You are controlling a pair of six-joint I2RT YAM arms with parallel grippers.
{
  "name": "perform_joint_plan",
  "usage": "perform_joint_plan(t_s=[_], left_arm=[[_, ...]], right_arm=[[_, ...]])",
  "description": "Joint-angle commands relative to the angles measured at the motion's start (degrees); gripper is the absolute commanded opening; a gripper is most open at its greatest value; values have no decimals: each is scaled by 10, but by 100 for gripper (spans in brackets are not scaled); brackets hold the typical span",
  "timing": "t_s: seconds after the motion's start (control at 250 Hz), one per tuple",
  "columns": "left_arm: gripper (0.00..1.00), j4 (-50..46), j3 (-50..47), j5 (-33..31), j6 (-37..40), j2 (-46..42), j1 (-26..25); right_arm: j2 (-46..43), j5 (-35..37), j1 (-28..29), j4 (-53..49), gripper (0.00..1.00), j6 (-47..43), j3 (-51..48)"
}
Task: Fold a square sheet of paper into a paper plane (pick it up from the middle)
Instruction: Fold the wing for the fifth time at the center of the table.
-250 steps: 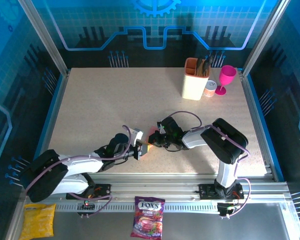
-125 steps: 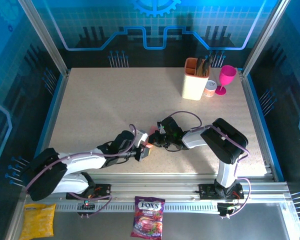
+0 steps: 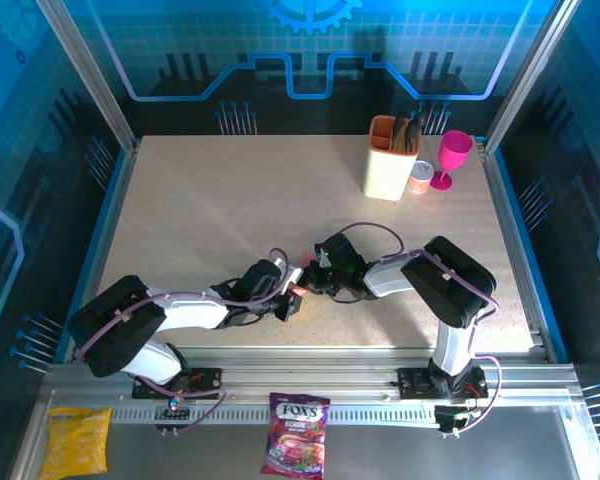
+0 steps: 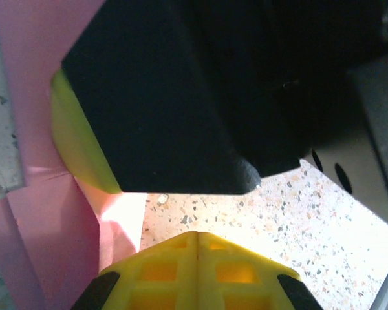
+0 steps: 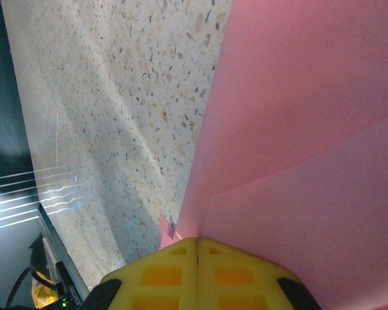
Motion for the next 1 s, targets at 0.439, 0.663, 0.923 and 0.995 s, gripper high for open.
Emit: perform_joint_plan(t_s=[0.439,0.663,0.923,0.995], left_arm=[[0,72,-93,-10,-101,3,20],[0,67,-131,2,-235,30,17],[0,-15,-169,-30,-313,-6,-21],[0,-61,-172,-40,-327,-40,-40]], right_arm=[[59,56,11,-90,0,3,-21],[60,56,11,-88,0,7,-22],[58,57,6,-86,0,11,-28],[57,57,5,-86,0,10,-28]])
